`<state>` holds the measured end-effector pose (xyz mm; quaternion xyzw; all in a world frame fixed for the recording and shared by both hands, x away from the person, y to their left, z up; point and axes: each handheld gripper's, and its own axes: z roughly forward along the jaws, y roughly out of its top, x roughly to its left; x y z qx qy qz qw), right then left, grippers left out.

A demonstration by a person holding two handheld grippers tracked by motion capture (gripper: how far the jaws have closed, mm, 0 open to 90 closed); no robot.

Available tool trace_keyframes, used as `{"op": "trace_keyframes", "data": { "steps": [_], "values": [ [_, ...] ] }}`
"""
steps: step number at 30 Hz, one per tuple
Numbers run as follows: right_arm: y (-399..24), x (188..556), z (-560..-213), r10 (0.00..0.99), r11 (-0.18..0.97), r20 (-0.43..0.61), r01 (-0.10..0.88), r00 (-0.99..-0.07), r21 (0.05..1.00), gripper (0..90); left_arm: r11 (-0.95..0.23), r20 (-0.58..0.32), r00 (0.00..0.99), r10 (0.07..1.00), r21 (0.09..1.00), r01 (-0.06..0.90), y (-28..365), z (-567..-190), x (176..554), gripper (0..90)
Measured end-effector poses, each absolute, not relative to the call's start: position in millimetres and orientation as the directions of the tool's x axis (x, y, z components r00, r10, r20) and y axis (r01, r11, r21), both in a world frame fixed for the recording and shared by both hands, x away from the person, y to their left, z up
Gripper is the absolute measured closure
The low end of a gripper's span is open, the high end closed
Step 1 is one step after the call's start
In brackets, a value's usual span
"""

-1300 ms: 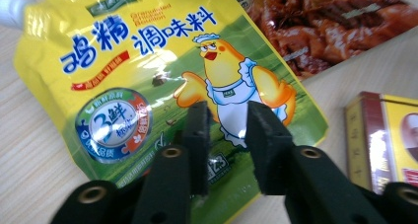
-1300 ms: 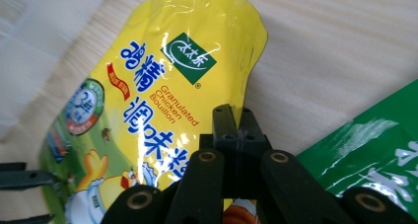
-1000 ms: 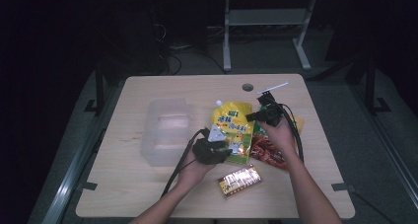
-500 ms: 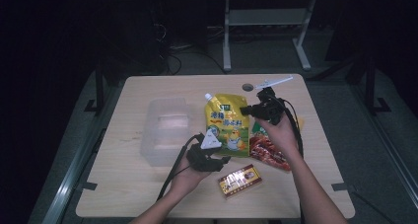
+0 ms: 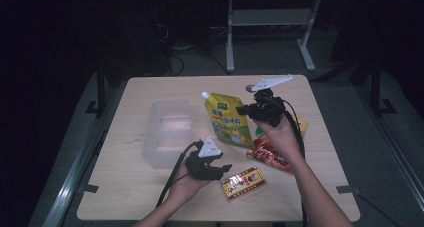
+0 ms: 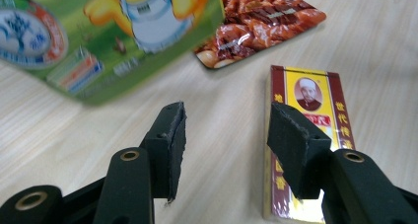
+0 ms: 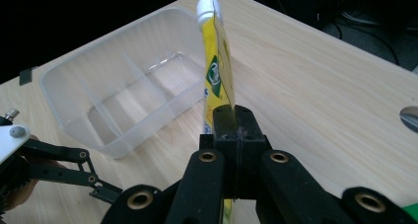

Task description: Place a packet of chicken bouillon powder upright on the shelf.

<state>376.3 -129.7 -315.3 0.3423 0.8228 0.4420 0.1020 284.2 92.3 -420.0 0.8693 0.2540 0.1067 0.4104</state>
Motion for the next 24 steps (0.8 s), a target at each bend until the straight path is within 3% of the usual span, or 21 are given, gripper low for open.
{"op": "trace_keyframes", "data": {
  "steps": [24],
  "values": [
    [-92.7, 366.4, -258.1, 0.553, 0.369, 0.097, 0.347, -0.827, 0.862, 90.0, -0.517, -0.051, 0.893, 0.448, 0.799, 0.305, 114.8, -420.6, 241.4, 37.4]
  ]
}}
